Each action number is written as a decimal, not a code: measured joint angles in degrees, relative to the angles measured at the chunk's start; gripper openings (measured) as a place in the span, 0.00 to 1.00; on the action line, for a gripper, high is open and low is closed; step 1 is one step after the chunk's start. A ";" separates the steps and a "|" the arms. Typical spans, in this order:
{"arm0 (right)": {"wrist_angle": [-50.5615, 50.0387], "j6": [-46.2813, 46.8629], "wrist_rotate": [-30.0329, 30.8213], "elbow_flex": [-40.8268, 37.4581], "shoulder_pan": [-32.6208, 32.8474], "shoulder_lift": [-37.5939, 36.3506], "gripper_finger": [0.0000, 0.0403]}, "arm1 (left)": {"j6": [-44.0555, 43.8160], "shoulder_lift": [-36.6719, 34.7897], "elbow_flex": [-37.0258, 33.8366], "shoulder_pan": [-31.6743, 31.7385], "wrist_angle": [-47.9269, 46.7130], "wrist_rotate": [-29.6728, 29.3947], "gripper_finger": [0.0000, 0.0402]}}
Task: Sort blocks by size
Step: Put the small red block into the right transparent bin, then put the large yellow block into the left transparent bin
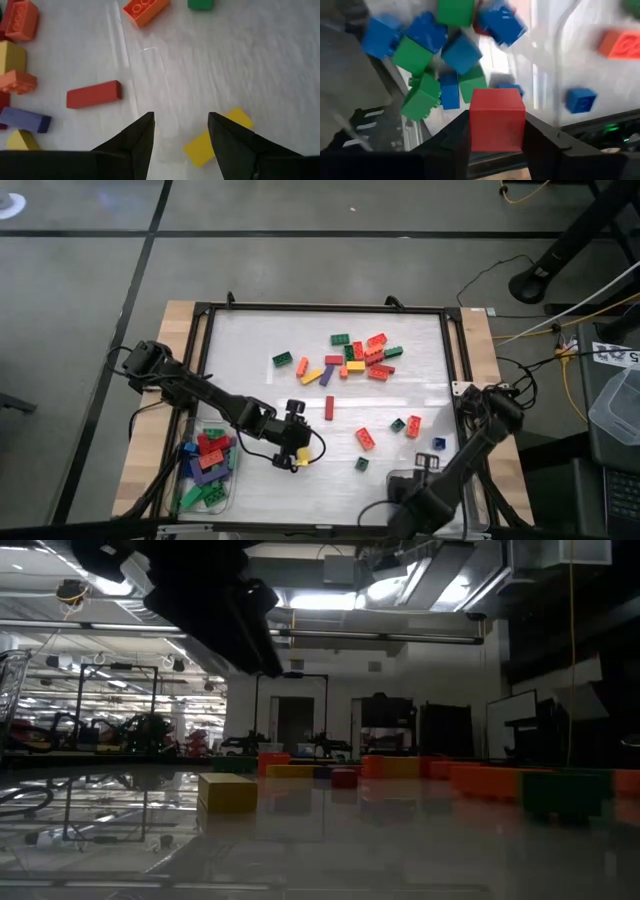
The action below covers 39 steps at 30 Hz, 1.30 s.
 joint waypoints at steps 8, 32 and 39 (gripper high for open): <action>3.72 5.93 -7.58 -5.07 1.23 0.12 0.49 | 4.65 0.01 0.00 1.13 -0.53 5.52 0.43; 4.50 3.86 -10.15 -2.92 0.83 0.12 0.57 | 23.82 9.57 0.00 4.25 0.24 18.92 0.43; 0.89 3.85 -0.09 8.40 0.83 -0.02 0.57 | 25.76 10.95 0.02 6.03 0.27 23.40 0.43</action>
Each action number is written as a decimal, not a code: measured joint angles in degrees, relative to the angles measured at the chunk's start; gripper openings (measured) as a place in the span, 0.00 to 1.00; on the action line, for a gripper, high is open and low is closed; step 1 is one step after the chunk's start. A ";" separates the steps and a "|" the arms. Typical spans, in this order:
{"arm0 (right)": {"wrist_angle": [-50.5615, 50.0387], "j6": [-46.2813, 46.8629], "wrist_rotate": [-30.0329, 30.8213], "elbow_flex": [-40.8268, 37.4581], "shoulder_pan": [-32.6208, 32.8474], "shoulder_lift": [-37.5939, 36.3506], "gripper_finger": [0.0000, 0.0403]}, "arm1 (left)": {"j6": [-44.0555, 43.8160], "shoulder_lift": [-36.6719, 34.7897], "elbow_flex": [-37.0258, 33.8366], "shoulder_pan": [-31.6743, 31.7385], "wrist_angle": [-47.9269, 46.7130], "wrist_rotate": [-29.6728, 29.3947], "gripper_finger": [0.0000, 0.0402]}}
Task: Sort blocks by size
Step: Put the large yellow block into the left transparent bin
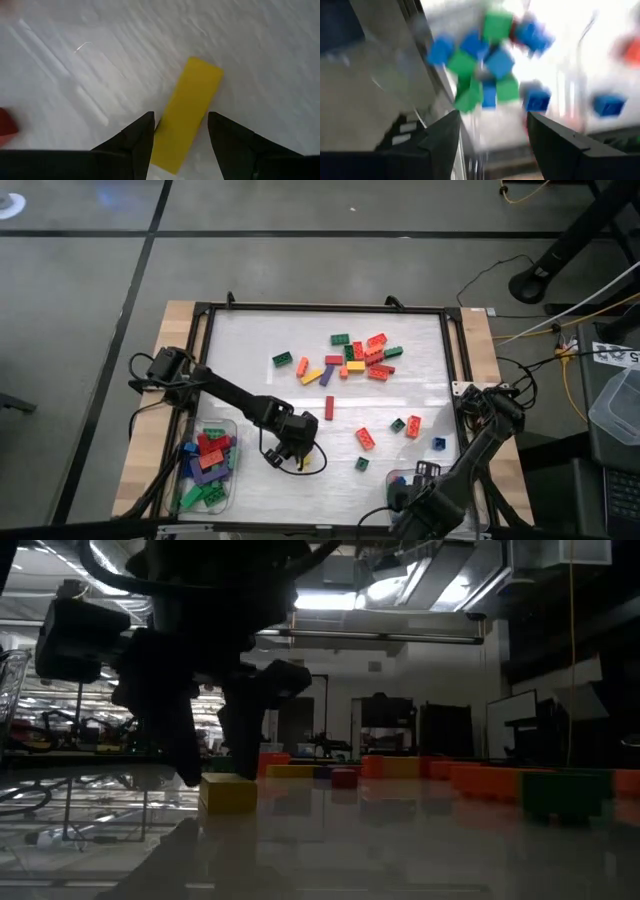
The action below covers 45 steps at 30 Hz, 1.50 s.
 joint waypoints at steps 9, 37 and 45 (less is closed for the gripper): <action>-0.97 -7.25 29.69 9.43 -1.25 -0.12 0.57 | 1.30 1.80 0.09 0.26 -0.67 0.39 0.42; 12.74 -24.42 17.83 -13.73 -29.91 -0.03 0.57 | -40.82 -19.39 9.27 -7.62 -45.06 0.59 0.24; 17.57 -25.06 11.10 -19.29 -33.16 -0.01 0.57 | -67.51 -25.17 9.29 -19.16 -55.14 0.40 0.29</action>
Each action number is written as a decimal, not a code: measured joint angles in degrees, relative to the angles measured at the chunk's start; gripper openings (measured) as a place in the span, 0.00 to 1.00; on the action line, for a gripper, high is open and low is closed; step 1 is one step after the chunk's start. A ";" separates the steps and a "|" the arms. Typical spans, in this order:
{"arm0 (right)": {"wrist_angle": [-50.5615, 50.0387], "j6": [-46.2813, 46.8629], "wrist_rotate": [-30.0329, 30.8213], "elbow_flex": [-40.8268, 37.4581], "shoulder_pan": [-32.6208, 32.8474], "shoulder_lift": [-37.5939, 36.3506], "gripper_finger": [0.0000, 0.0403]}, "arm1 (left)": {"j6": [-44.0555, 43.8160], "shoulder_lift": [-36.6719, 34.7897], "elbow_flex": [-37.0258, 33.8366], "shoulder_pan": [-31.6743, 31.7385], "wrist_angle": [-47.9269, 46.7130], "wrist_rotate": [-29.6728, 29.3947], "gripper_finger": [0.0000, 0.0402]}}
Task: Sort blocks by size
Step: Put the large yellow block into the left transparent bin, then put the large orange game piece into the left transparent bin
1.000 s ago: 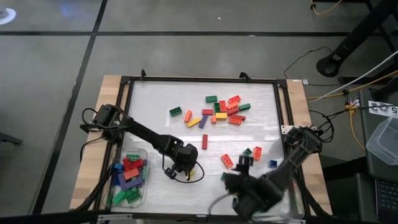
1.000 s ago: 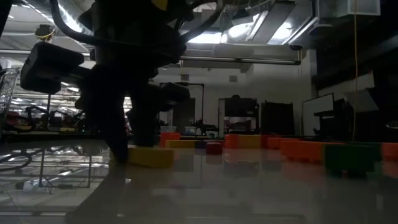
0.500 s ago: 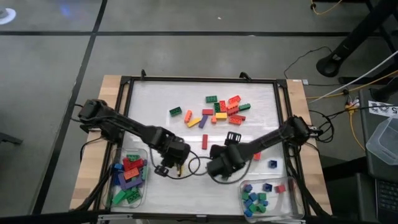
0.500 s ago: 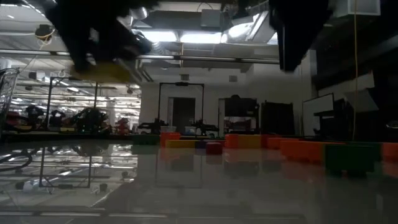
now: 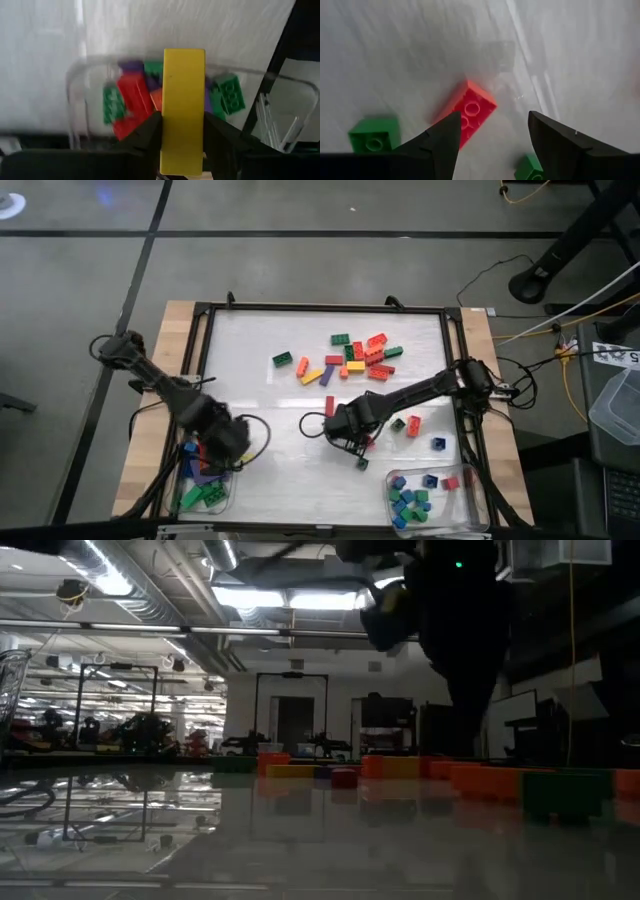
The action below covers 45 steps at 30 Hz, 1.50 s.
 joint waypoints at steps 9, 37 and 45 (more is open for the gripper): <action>5.98 5.54 -5.21 -6.84 -0.24 0.02 0.57 | -22.86 -0.30 -2.82 -12.80 -1.36 -1.54 0.36; 16.28 8.42 -6.67 -7.52 -0.22 2.58 0.31 | -23.75 -0.31 -13.05 -17.23 0.25 -1.57 0.46; 20.64 3.83 -5.57 -2.63 -0.22 2.67 0.22 | -30.61 -3.60 -13.05 -20.61 0.40 -7.44 0.46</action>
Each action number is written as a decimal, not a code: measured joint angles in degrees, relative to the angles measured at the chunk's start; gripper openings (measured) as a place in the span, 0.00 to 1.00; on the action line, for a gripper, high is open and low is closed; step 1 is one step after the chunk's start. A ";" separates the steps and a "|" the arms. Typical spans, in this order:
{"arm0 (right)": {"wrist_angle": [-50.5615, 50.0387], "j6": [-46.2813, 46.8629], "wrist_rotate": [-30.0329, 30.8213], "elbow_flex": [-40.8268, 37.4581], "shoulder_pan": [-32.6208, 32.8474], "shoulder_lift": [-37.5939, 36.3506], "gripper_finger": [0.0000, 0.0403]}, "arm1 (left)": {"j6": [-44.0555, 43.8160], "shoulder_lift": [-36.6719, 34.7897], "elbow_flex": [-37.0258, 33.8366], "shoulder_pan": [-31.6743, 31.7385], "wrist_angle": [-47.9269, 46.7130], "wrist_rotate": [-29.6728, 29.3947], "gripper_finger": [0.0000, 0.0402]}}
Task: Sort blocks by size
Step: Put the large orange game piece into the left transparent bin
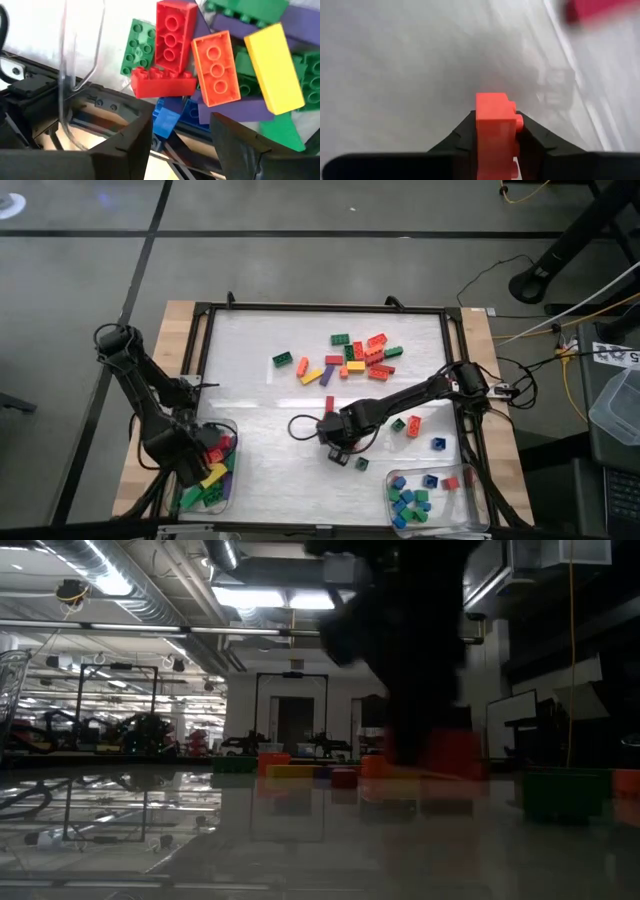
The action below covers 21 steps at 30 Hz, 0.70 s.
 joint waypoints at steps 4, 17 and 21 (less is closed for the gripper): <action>10.79 -5.80 1.97 4.56 -0.41 -0.01 0.22 | -5.36 -2.07 0.00 -2.78 -0.01 -3.22 0.46; 60.24 -21.75 2.33 5.58 -5.68 1.85 0.23 | -16.95 -3.11 0.00 -6.53 0.64 -20.36 0.46; 61.74 -26.57 2.06 5.64 -6.19 1.79 0.26 | -23.11 -3.09 0.00 -4.95 1.29 -35.01 0.46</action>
